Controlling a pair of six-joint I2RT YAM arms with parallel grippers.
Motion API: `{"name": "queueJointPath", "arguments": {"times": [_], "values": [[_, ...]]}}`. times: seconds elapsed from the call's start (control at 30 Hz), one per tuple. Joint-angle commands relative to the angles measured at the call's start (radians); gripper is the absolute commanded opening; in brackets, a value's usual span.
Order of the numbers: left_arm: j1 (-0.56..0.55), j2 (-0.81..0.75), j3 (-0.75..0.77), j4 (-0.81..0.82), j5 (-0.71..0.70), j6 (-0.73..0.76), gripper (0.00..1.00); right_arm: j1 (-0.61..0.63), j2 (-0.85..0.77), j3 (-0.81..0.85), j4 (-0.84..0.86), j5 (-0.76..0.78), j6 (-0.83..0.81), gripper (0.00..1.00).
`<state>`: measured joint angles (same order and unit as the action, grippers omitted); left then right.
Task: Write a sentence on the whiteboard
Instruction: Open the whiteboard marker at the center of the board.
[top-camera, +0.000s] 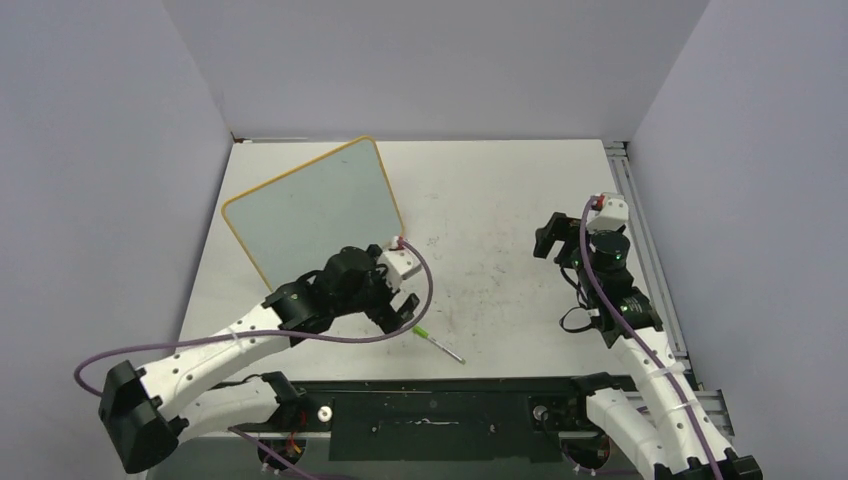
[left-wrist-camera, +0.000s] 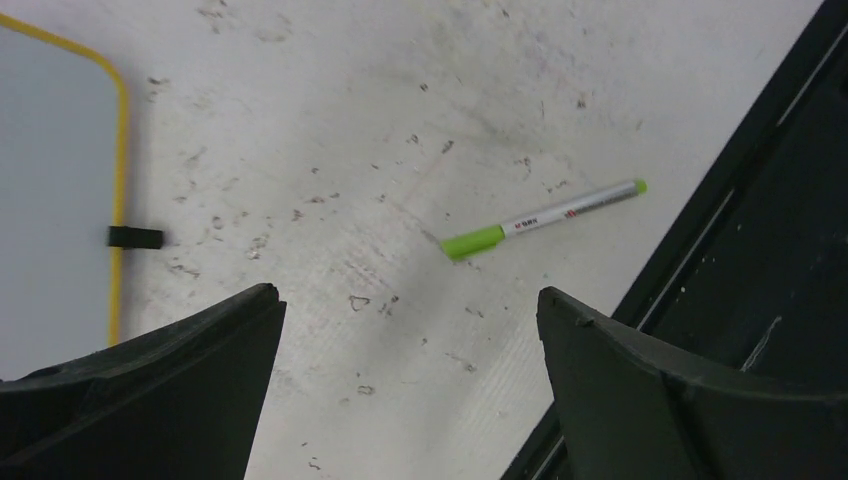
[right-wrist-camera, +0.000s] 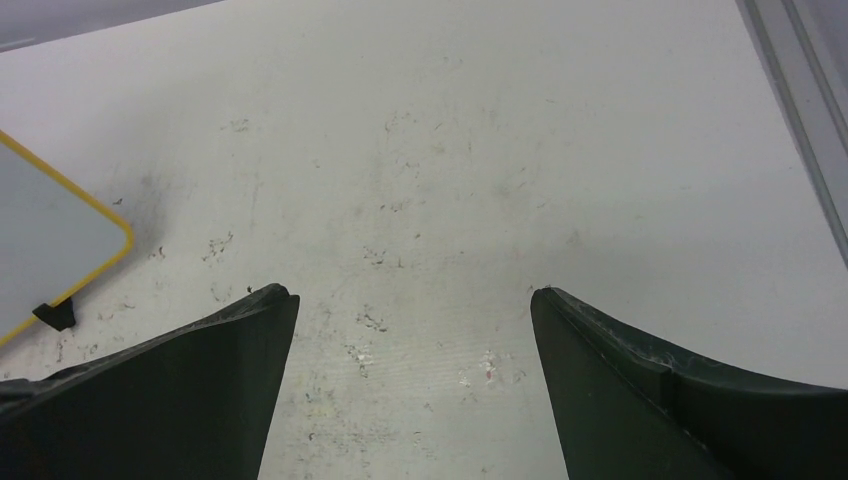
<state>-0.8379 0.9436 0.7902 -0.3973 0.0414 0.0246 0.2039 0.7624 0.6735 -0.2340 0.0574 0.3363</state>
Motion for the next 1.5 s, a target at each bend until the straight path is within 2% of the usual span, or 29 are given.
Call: {"name": "queueJointPath", "arguments": {"times": [0.0, 0.1, 0.17, 0.23, 0.37, 0.47, 0.67, 1.03, 1.23, 1.33, 1.47], "values": [[-0.081, 0.141, 0.038, -0.032, 0.082, 0.074, 1.0, 0.004, 0.019, 0.032, 0.025, -0.085, -0.013, 0.9], [-0.174, 0.24, 0.059, -0.045, 0.055, 0.106, 1.0, 0.006, 0.017, 0.028, 0.027, -0.099, -0.012, 0.9], [-0.226, 0.299, 0.073, -0.046, 0.011, 0.131, 0.93, 0.007, 0.014, 0.03, 0.025, -0.103, -0.012, 0.9], [-0.25, 0.349, 0.09, -0.039, -0.002, 0.146, 0.92, 0.007, 0.007, 0.033, 0.021, -0.103, -0.011, 0.9], [-0.257, 0.421, 0.104, 0.016, 0.003, 0.167, 0.88, 0.009, -0.006, 0.034, 0.011, -0.108, -0.01, 0.9], [-0.257, 0.471, 0.121, 0.029, -0.002, 0.182, 0.81, 0.009, -0.011, 0.036, 0.004, -0.11, -0.008, 0.9], [-0.257, 0.493, 0.083, 0.122, -0.014, 0.201, 0.71, 0.01, -0.021, 0.038, 0.001, -0.115, -0.007, 0.9], [-0.257, 0.622, 0.091, 0.105, 0.014, 0.21, 0.68, 0.009, -0.009, 0.047, 0.001, -0.121, -0.014, 0.9], [-0.267, 0.67, 0.098, 0.12, -0.059, 0.2, 0.61, 0.009, -0.016, 0.049, -0.001, -0.127, -0.016, 0.9], [-0.29, 0.706, 0.111, 0.113, -0.116, 0.198, 0.51, 0.009, -0.016, 0.049, 0.002, -0.126, -0.015, 0.9], [-0.311, 0.745, 0.134, 0.093, -0.173, 0.191, 0.29, 0.009, -0.009, 0.047, 0.002, -0.125, -0.014, 0.9]]}}
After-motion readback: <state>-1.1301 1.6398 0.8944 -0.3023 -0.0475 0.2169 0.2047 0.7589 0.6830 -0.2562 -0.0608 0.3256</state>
